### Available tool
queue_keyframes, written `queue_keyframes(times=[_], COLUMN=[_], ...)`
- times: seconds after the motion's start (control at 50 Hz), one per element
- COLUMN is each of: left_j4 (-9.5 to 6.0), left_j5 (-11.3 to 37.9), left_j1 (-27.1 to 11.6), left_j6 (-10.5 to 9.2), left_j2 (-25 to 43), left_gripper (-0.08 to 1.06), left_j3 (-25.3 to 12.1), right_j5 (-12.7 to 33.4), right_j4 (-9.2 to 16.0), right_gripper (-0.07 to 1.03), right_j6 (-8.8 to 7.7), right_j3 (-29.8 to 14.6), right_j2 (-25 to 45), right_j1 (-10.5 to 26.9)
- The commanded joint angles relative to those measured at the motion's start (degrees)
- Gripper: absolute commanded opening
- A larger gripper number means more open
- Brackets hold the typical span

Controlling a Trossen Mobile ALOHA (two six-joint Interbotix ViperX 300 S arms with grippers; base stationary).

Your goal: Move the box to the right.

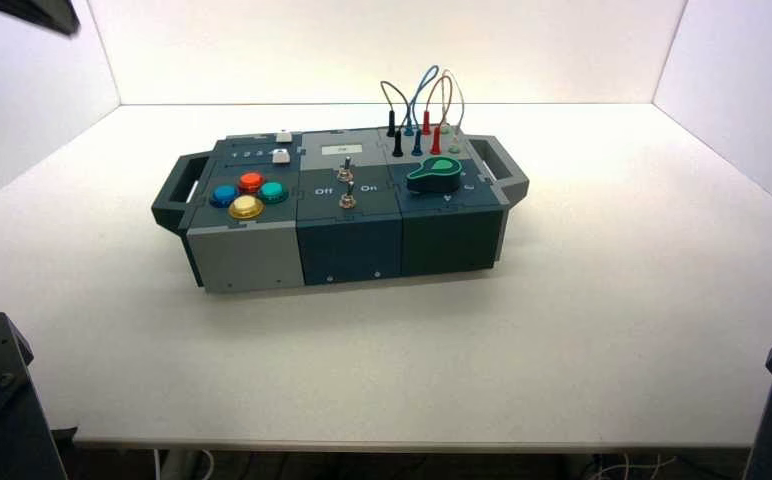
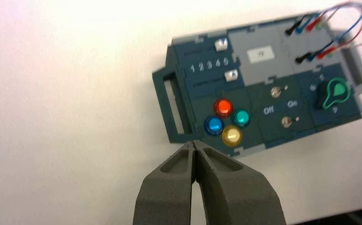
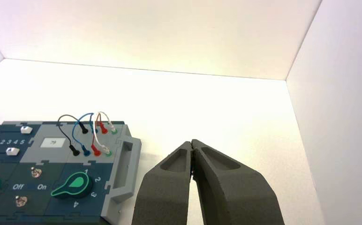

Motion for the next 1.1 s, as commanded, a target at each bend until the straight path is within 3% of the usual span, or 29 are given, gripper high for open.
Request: queue_keyframes(times=[0.02,0.2,0.7,1.1], left_j4=[0.18,0.18,0.18,0.18], left_j5=[-0.70,-3.69,-6.50,-9.76], left_j1=[-0.88,-1.14,-3.08,-5.27], left_j6=[1.41,2.81,2.81,2.81], left_j2=[5.27,12.66,31.55,44.47], left_gripper=[-0.03,-0.03,-0.03,-0.03], left_j3=[-1.67,-2.81,-11.43,-14.94], right_j5=[-0.35,-0.35,-0.44,-0.53], right_j4=[0.26,0.26,0.26,0.26], right_gripper=[-0.02,-0.02,-0.02,-0.02], right_j6=[0.00,0.00,0.00,0.00], right_j3=[-0.97,-1.05,-1.23,-1.32], right_j2=[0.53,-0.09,-0.35,-0.62], right_j1=[0.09,0.09,0.00,0.00])
